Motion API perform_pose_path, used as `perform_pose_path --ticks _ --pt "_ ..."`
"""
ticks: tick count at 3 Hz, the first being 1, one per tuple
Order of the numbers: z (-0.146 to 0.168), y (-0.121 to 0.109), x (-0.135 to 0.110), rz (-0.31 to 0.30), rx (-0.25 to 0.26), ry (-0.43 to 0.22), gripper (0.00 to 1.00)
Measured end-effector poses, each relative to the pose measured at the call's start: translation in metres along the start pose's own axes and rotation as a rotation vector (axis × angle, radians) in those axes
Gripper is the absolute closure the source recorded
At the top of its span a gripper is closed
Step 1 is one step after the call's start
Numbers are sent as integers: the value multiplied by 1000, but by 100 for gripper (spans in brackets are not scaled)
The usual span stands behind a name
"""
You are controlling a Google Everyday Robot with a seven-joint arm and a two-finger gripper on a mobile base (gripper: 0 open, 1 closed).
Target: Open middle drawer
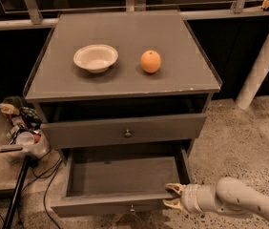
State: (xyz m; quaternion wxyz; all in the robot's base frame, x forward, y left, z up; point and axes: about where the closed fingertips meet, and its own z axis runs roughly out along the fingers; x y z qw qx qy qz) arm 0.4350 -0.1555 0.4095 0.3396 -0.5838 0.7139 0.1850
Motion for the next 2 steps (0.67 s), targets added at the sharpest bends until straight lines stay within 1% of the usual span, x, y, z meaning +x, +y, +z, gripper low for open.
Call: perform_pose_path --ticks 1,2 --pt "4 10 -2 1 -2 -15 100" --pt "3 10 -4 1 -2 -16 100"
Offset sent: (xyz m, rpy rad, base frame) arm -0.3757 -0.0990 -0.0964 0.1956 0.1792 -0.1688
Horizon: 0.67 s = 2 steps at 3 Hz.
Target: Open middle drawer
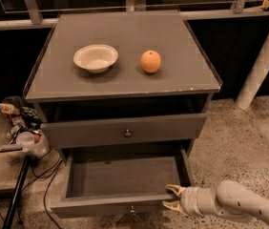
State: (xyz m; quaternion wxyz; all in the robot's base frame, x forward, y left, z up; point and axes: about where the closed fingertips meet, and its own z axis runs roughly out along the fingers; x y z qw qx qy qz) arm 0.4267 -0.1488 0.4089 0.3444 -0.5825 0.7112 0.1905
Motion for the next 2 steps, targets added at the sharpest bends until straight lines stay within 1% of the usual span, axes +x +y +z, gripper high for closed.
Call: perform_pose_path --ticks 1,2 --pt "-4 12 6 11 -2 -3 100" --pt "-7 11 3 11 -2 -3 100"
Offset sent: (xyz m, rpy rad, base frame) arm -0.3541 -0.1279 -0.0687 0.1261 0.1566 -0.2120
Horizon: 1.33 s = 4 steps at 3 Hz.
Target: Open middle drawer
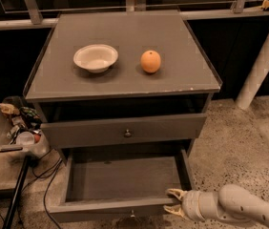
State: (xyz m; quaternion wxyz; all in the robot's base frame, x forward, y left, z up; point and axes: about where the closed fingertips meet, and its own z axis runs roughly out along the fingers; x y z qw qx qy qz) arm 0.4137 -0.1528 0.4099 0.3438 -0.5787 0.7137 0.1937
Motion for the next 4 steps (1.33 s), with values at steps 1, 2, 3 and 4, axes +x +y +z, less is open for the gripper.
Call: perform_pose_path --ticks 1,2,3,4 --pt "0 0 0 0 0 0 83" --pt "0 0 0 0 0 0 60" --pt "0 0 0 0 0 0 37" --pt "0 0 0 0 0 0 14"
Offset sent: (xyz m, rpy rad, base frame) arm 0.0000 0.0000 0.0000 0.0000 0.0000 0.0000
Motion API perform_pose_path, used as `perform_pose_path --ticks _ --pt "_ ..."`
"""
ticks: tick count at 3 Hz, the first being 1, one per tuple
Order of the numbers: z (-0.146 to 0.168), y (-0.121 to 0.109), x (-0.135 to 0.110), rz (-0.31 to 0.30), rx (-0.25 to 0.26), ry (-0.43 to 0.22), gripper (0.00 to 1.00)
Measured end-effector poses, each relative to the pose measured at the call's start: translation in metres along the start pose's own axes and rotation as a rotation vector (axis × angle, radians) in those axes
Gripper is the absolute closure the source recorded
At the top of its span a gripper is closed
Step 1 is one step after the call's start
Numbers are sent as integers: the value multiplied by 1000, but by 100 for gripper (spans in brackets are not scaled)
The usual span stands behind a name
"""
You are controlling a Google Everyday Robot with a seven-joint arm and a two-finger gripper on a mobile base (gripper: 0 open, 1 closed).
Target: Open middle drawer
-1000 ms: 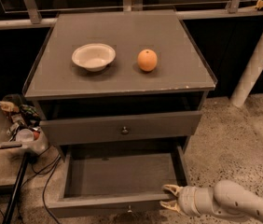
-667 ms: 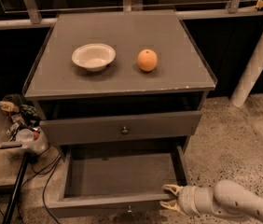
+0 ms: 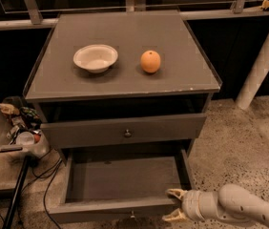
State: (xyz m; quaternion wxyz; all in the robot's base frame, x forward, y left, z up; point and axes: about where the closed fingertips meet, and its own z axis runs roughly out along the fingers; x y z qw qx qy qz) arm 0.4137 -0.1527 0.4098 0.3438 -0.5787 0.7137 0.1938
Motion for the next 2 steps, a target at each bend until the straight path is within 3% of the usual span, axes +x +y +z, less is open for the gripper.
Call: perform_pose_path --ticks 1,2 --pt "0 0 0 0 0 0 0" --pt "0 0 0 0 0 0 0"
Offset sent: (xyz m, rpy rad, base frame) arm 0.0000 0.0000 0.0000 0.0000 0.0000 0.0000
